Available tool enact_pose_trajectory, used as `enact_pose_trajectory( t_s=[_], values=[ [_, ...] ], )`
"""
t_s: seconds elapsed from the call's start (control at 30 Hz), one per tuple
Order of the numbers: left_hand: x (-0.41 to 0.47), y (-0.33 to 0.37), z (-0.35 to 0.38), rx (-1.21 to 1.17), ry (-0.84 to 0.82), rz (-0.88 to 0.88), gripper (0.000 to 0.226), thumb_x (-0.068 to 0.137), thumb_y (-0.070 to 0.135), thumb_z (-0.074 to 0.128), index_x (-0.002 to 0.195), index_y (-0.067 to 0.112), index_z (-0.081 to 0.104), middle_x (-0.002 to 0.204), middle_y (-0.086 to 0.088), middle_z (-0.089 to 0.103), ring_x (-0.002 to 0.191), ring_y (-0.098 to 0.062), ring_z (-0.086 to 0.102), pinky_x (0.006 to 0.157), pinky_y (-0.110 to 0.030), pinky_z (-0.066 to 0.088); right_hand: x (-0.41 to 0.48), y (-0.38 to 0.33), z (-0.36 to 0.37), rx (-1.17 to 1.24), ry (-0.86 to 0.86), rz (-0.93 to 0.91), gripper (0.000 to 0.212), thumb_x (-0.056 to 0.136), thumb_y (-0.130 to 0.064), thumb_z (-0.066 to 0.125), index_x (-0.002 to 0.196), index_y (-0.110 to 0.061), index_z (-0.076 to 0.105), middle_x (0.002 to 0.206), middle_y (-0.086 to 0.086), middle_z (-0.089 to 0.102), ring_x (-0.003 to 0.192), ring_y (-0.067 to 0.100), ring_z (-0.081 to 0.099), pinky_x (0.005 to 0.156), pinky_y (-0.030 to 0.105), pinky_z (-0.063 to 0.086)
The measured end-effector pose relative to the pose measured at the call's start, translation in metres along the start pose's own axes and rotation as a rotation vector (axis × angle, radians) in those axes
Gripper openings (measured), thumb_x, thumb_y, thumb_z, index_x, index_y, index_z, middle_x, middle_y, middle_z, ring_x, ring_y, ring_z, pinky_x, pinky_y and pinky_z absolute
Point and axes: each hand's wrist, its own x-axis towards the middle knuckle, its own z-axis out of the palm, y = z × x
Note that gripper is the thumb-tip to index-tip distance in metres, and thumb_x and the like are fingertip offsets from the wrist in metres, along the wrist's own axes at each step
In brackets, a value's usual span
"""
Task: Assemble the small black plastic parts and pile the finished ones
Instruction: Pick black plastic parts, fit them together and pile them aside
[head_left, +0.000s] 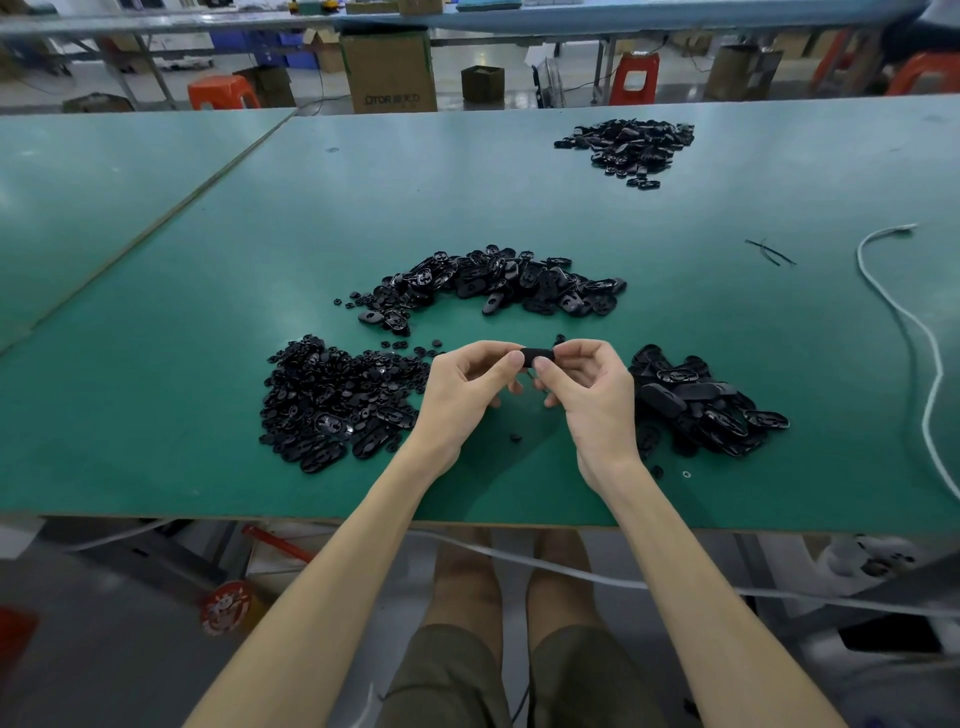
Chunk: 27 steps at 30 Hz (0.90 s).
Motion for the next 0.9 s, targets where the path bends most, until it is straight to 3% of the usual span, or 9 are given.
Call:
enact_pose_trajectory(
  t_s=[0.13,0.23,0.37,0.57,0.9],
  values=[
    [-0.0006,0.0004,0.0016,0.019,0.004,-0.017,0.013,0.100,0.016,0.067,0.105,0.007,0.074,0.071,-0.003,0.072,0.067,-0.008,0.064,0.061,-0.022,0.049,0.0005,-0.0001,-0.0006,0.010,-0.015,0.001,0.028,0.086,-0.006,0.082,0.108,-0.010,0.065,0.098,0.012,0.071,0.077,0.015,0.072,0.062,0.022,0.054],
    [-0.0004,0.0003,0.0025,0.047,0.001,-0.020,0.012,0.099,0.015,0.066,0.104,0.006,0.073,0.069,0.001,0.072,0.062,-0.005,0.062,0.059,-0.020,0.048,0.0008,-0.0002,-0.0008,0.012,-0.040,-0.014,0.021,0.086,-0.005,0.082,0.101,-0.013,0.069,0.091,0.001,0.075,0.078,0.017,0.071,0.062,0.022,0.053],
    [0.0003,0.0005,0.0038,0.095,-0.018,-0.027,0.009,0.096,0.015,0.071,0.099,0.007,0.074,0.073,0.004,0.073,0.067,-0.009,0.066,0.060,-0.019,0.048,-0.0001,-0.0018,-0.0004,0.039,-0.053,-0.021,0.018,0.087,0.000,0.080,0.097,-0.013,0.072,0.088,-0.002,0.076,0.076,0.016,0.070,0.062,0.023,0.051],
    [-0.0004,0.0010,0.0051,0.185,-0.070,-0.005,0.011,0.096,0.018,0.072,0.096,0.007,0.074,0.084,-0.014,0.075,0.070,-0.012,0.064,0.067,-0.021,0.047,0.0003,-0.0048,0.0001,0.082,-0.057,0.003,0.020,0.088,0.004,0.075,0.095,-0.015,0.078,0.083,-0.001,0.077,0.076,0.014,0.069,0.063,0.020,0.051],
    [0.0004,0.0011,0.0052,0.170,-0.067,-0.005,0.005,0.095,0.015,0.073,0.097,0.010,0.072,0.082,0.000,0.074,0.068,-0.010,0.067,0.063,-0.016,0.046,0.0006,-0.0040,-0.0007,0.096,-0.059,0.004,0.018,0.089,0.004,0.075,0.096,-0.012,0.078,0.078,-0.001,0.076,0.072,0.012,0.067,0.063,0.020,0.050]
  ],
)
